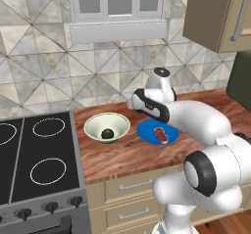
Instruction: Place the steak on the plate and place the squash on the same plate.
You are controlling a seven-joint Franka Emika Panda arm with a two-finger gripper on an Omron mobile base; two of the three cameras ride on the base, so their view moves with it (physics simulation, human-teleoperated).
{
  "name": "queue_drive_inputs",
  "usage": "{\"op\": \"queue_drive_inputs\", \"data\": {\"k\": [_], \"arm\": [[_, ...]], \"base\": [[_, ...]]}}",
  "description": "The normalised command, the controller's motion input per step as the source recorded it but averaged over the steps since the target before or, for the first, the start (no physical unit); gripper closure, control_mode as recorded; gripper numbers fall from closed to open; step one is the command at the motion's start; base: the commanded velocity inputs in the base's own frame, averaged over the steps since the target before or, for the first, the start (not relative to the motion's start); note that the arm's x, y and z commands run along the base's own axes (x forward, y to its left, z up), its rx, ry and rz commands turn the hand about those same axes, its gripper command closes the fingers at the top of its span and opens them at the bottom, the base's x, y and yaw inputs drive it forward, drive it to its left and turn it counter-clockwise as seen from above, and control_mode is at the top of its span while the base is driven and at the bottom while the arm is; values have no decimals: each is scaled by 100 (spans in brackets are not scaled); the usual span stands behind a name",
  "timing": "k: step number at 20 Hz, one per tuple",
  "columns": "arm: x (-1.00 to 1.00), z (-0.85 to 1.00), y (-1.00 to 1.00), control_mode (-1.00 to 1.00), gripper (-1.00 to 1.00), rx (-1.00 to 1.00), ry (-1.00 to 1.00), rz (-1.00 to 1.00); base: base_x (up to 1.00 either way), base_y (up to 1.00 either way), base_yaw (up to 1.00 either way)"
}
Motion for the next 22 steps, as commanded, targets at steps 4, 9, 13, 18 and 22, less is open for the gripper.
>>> {"op": "queue_drive_inputs", "data": {"k": [4, 9, 13, 18, 22], "arm": [[-25, 32, 100, -100, -100, -2, 1, 12], [-6, 1, 94, -100, -100, -1, 2, 16], [5, -38, 48, -100, -100, 0, 8, 19], [9, -36, 33, -100, -100, 0, 6, 10], [2, -11, 8, -100, -100, -6, 8, 1]], "base": [[0, 0, 0], [0, 0, 0], [0, 0, 0], [0, 0, 0], [0, 0, 0]]}}
